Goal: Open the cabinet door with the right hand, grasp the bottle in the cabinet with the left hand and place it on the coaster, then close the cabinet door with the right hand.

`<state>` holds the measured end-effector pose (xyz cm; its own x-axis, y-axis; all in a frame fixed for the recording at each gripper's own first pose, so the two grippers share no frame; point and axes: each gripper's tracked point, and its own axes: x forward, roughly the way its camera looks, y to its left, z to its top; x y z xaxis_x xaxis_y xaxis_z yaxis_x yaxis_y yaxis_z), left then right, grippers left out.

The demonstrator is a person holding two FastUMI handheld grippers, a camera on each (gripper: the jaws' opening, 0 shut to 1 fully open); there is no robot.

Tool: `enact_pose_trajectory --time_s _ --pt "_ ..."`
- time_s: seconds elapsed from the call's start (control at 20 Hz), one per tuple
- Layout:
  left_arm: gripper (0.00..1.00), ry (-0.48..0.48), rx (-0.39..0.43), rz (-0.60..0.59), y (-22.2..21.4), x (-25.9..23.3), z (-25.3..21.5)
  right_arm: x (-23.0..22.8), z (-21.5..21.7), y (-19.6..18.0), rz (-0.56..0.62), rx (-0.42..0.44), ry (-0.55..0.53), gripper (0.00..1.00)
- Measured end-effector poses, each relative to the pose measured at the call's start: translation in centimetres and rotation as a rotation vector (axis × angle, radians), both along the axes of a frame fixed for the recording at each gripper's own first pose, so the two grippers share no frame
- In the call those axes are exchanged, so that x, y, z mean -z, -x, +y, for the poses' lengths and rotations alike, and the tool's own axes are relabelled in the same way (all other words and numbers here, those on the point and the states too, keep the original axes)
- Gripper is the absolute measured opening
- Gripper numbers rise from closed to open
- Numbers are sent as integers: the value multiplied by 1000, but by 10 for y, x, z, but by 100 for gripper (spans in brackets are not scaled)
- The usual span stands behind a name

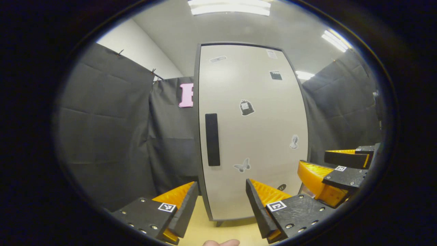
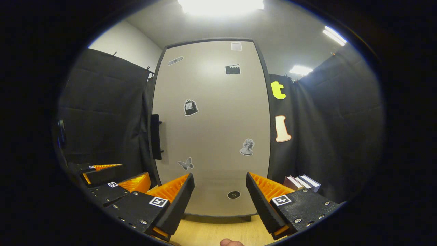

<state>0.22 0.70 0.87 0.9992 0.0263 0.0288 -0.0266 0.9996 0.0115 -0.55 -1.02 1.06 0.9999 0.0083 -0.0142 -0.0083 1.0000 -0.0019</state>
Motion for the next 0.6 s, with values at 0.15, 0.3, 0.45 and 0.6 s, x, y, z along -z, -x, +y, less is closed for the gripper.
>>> enact_pose_trajectory --time_s 0.15,0.3,0.45,0.6 --pt "80 -7 8 -2 1 -1 -4 2 -4 2 5 5 3 94" --pt "81 -12 16 -5 1 -2 -6 6 -8 0 20 9 -10 94" --pt "80 17 7 2 3 2 -1 5 -8 1 17 1 0 94" --pt "80 2 -12 35 2 11 5 5 -10 4 4 -5 0 92"
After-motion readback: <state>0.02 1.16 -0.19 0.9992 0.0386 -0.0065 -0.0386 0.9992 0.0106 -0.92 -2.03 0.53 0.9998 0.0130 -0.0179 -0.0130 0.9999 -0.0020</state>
